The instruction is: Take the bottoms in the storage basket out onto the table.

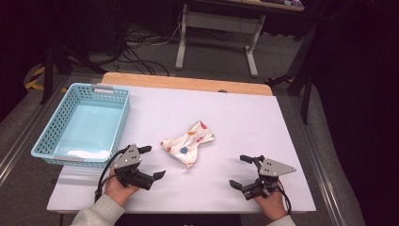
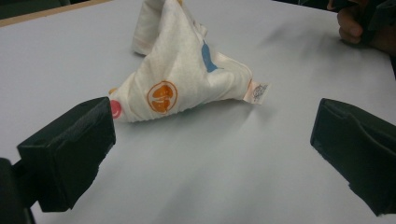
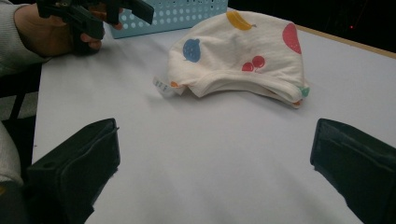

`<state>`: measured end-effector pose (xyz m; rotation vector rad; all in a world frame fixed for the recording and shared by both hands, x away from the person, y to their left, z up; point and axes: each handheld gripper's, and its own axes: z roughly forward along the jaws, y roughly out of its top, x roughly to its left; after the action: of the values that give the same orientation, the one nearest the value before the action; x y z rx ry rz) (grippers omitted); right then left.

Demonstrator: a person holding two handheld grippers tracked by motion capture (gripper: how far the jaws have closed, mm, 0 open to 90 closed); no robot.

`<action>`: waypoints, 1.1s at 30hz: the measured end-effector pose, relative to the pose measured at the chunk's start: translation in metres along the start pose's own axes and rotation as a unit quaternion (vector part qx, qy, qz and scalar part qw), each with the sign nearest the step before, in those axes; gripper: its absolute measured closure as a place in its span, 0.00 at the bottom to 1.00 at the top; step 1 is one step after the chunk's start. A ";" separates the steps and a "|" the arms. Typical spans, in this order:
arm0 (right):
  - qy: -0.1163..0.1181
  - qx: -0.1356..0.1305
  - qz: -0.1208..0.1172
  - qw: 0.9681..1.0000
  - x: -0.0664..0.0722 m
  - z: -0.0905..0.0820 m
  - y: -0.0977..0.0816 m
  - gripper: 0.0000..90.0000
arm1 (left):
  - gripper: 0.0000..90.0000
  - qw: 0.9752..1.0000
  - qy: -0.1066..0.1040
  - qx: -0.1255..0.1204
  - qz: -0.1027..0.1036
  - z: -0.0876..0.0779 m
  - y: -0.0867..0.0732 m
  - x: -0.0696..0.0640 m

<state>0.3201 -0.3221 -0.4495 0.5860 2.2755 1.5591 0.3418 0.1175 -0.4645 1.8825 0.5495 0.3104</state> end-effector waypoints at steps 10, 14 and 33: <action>0.003 0.000 -0.001 1.000 0.001 0.000 0.000 0.02 | 0.01 1.000 0.009 0.018 0.008 0.007 0.000 -0.001; 0.003 0.001 -0.001 1.000 0.000 0.001 0.000 0.02 | 0.01 1.000 0.010 0.020 0.008 0.007 0.000 -0.001; 0.003 0.002 0.000 1.000 0.000 0.001 0.000 0.02 | 0.02 1.000 0.020 0.020 0.004 0.007 0.001 -0.002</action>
<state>0.3202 -0.3214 -0.4498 0.5826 2.2829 1.5586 0.3438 0.1107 -0.4663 1.9204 0.5781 0.3458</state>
